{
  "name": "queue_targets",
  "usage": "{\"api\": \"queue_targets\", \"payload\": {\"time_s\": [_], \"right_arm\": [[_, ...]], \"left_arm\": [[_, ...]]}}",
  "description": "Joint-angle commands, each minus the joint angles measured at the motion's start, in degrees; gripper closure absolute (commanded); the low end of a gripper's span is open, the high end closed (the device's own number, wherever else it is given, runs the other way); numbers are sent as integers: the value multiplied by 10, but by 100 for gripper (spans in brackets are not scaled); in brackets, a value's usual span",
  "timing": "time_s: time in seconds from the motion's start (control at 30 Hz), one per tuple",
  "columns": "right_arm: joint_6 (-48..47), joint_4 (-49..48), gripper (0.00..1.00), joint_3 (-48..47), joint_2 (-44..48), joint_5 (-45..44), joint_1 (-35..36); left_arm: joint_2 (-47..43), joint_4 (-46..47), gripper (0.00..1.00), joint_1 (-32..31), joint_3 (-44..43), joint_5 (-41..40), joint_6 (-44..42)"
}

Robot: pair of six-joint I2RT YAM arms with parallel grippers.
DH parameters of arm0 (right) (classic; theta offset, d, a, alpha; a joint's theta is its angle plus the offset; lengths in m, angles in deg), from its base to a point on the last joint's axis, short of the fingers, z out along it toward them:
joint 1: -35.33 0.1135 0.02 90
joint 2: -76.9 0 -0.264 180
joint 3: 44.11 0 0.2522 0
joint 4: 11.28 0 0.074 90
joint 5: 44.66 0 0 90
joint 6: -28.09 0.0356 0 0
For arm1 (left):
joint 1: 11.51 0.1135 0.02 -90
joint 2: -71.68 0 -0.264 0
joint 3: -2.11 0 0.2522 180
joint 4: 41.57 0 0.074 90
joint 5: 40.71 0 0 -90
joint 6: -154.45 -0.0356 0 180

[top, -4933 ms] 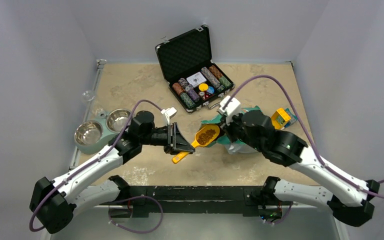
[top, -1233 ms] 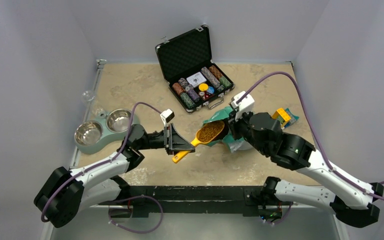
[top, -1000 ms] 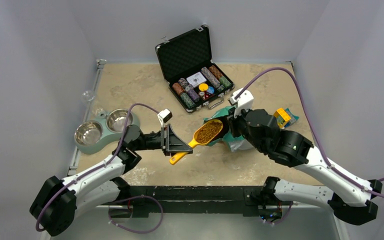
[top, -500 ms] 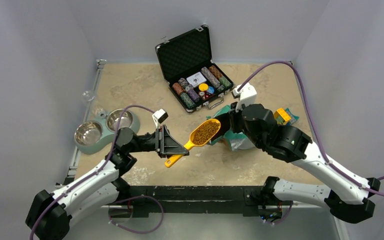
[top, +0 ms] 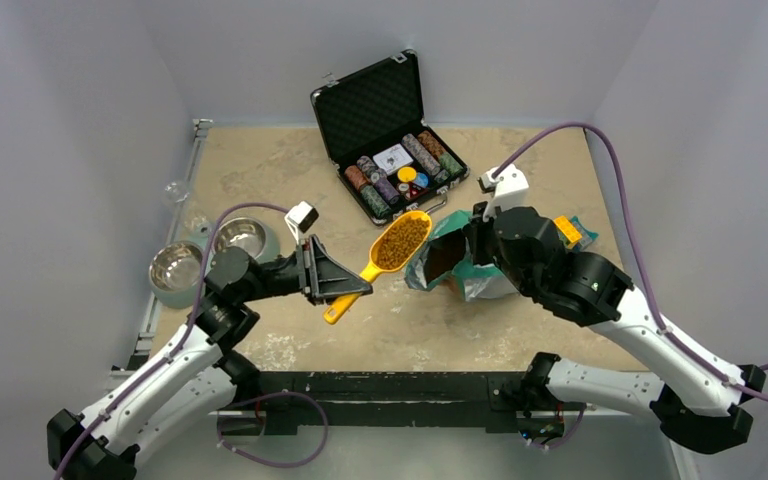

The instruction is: Serve the pet food

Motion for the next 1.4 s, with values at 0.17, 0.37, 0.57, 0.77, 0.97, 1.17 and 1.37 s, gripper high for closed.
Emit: {"api": "queue_targets", "payload": {"time_s": [0.17,0.37,0.57,0.77,0.97,1.17,1.37], "right_arm": [[-10,28,100,11,40,-7,-9],[-14,24,100,16,52,14,-9],[-32,18,100,16,62,27,-9],[-43,19,100,21,73,48,-9],[-53,19,100,34,85,63,-9],[-58,19,100,40,92,77,-9],[-58,19,100,43,96,90,-9]], "left_arm": [[2,-29,100,20,-39,-191,-53],[-2,-29,100,20,-10,-344,-103],[15,14,100,22,36,-448,-119],[17,74,100,24,111,-550,-108],[-25,88,100,31,194,-644,-74],[-58,108,100,41,257,-713,-48],[-60,141,100,56,291,-764,-20]]}}
